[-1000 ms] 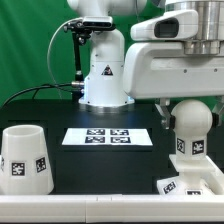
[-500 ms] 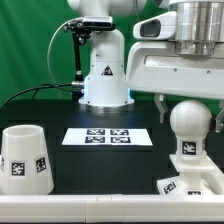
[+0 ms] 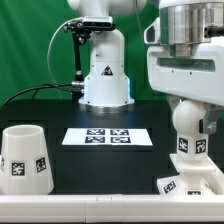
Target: Assemble lamp
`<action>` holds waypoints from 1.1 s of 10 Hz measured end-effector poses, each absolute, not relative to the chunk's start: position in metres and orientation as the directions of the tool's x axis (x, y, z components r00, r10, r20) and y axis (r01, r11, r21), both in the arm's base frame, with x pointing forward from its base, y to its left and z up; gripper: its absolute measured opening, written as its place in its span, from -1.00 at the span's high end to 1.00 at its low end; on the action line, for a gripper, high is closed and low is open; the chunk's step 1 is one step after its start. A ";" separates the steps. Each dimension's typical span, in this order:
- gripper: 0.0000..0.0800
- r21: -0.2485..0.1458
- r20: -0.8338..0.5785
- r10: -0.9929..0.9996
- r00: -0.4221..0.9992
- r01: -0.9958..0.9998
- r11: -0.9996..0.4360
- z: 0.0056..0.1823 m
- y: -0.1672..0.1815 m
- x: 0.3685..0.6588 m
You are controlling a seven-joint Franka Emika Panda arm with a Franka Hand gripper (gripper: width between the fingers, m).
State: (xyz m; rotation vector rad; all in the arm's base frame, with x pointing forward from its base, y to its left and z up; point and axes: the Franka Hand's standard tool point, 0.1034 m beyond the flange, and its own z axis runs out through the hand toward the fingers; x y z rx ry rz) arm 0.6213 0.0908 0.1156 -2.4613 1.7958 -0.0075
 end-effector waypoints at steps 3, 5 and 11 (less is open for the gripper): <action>-0.67 -0.039 -0.047 -0.869 0.493 -0.870 -0.491 0.116 0.093 0.615; -0.74 -0.032 -0.040 -0.600 0.799 -0.601 -0.799 0.120 0.089 0.616; -0.75 -0.015 0.026 -0.114 0.993 -0.114 -0.993 0.117 0.101 0.616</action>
Offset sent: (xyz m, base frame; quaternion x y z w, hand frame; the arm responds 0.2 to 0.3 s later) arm 0.0003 0.0021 0.0131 -0.0944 -0.0071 -0.3538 0.9305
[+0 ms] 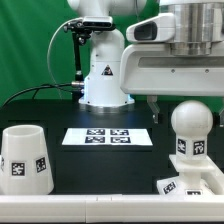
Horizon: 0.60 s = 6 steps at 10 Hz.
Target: Assemble lamp
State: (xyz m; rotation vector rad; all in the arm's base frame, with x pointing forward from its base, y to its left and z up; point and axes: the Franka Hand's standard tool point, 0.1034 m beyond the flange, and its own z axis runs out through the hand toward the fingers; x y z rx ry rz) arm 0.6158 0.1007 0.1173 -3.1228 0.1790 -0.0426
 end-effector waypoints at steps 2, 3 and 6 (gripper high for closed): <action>-0.75 0.012 0.094 0.096 0.991 0.095 -0.995 0.117 0.113 0.622; -0.75 0.007 0.087 0.042 0.995 0.042 -0.999 0.116 0.111 0.621; -0.43 -0.008 0.088 -0.119 0.989 -0.119 -0.993 0.116 0.110 0.621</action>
Offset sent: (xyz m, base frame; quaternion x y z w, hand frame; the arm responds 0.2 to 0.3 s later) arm 0.0000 0.0000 0.0000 0.0000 0.0000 0.0000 1.0000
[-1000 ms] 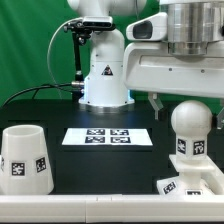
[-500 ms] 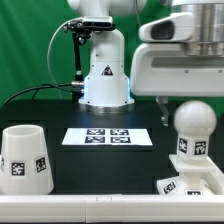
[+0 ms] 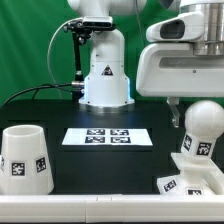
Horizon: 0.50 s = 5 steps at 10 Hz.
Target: Assemble lamp
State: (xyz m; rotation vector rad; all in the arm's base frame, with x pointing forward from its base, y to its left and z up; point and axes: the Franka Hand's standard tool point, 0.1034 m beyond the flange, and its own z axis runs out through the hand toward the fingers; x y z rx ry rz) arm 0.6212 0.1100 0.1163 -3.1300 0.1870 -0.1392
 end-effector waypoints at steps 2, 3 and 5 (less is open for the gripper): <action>-0.43 -0.024 0.097 -0.286 0.953 -0.285 -0.958 0.117 0.111 0.622; -0.43 -0.034 0.107 -0.421 0.901 -0.420 -0.907 0.116 0.112 0.619; -0.43 -0.066 0.098 -0.622 0.777 -0.618 -0.783 0.114 0.108 0.619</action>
Offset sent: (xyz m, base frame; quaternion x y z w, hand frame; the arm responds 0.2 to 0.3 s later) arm -0.0160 -0.0169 -0.0061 -0.0720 0.0342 0.2435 0.9666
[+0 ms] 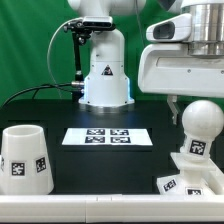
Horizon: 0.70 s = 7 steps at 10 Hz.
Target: Assemble lamp
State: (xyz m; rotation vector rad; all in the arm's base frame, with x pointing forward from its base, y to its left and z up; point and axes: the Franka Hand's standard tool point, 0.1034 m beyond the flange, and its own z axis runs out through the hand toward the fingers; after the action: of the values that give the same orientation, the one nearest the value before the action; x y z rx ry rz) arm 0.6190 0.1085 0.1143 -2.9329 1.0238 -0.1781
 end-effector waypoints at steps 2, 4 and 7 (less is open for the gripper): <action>-0.43 -0.106 0.057 -0.796 0.602 -0.790 -0.604 0.114 0.105 0.622; -0.43 -0.146 -0.021 -0.940 0.341 -0.931 -0.335 0.114 0.102 0.625; -0.43 -0.151 -0.084 -0.993 0.086 -0.986 -0.073 0.114 0.104 0.626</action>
Offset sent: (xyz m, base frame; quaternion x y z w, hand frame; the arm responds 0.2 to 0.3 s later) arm 0.0139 0.0016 -0.0007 0.0779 -0.0336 0.3247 0.9420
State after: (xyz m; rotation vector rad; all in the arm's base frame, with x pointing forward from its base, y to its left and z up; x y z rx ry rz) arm 0.6265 0.1042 0.1145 -2.1843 2.0158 -0.0608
